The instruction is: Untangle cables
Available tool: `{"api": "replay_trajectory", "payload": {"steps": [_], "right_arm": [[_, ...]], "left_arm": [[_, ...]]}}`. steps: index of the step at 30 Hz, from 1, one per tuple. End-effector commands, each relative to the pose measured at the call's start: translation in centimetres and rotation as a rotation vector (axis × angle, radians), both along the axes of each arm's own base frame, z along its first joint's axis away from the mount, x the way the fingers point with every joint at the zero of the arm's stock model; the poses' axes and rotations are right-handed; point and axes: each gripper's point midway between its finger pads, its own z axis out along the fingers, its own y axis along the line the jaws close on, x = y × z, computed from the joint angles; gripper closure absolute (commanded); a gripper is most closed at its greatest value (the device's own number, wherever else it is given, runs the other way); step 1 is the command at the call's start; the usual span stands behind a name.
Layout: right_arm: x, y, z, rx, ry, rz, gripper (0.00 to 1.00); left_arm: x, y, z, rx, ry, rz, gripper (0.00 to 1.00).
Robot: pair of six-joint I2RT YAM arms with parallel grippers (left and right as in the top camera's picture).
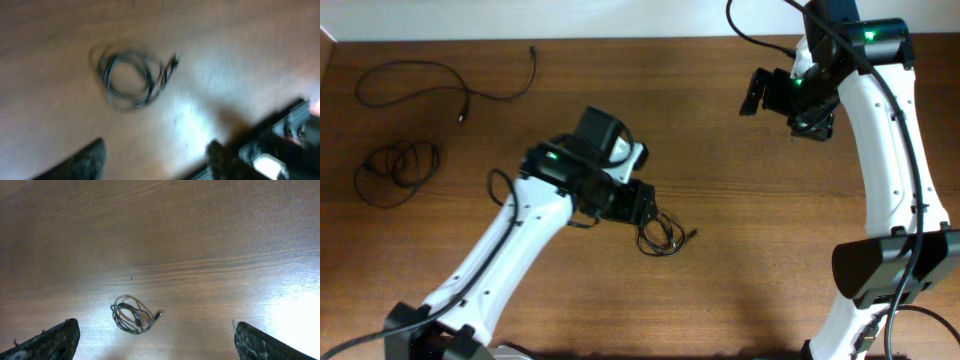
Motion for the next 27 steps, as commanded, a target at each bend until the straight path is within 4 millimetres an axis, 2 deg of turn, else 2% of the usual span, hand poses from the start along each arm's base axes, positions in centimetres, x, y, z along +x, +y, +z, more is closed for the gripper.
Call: {"api": "replay_trajectory", "payload": {"steps": [1,2,4,6,10,14,15,16,22,25,27], "right_arm": [[0.0,-0.3,0.3,-0.009,-0.013,0.001,0.01],[0.0,-0.3,0.3,-0.009,-0.013,0.001,0.01],[0.0,-0.3,0.3,-0.009,-0.013,0.001,0.02],[0.0,-0.3,0.3,-0.009,-0.013,0.001,0.02],[0.0,-0.3,0.3,-0.009,-0.013,0.001,0.02],[0.0,-0.3,0.3,-0.009,-0.013,0.001,0.02],[0.0,-0.3,0.3,-0.009,-0.013,0.001,0.02],[0.0,-0.3,0.3,-0.009,-0.013,0.001,0.01],[0.0,-0.3,0.3,-0.009,-0.013,0.001,0.01],[0.0,-0.3,0.3,-0.009,-0.013,0.001,0.02],[0.0,-0.3,0.3,-0.009,-0.013,0.001,0.02]], "left_arm": [[-0.5,-1.1,-5.4,0.088,0.106,0.173,0.35],[-0.4,-1.6,-7.3,0.159,0.098,0.188,0.4],[-0.1,-1.7,-9.1,0.233,0.087,0.235,0.48],[-0.5,-1.6,-11.8,0.305,0.146,0.323,0.5],[-1.2,-1.1,-14.2,0.367,0.198,0.32,0.54],[-0.6,-0.2,-14.7,0.419,0.161,0.334,0.57],[-0.6,-0.2,-14.9,0.422,0.16,0.335,0.64],[-0.6,-0.1,-14.9,0.424,0.162,0.334,0.67],[-0.6,-0.1,-15.1,0.424,0.16,0.334,0.68],[-0.4,-0.3,-15.2,0.415,0.151,0.334,0.8],[-0.4,-0.3,-15.2,0.415,0.15,0.331,0.82]]}}
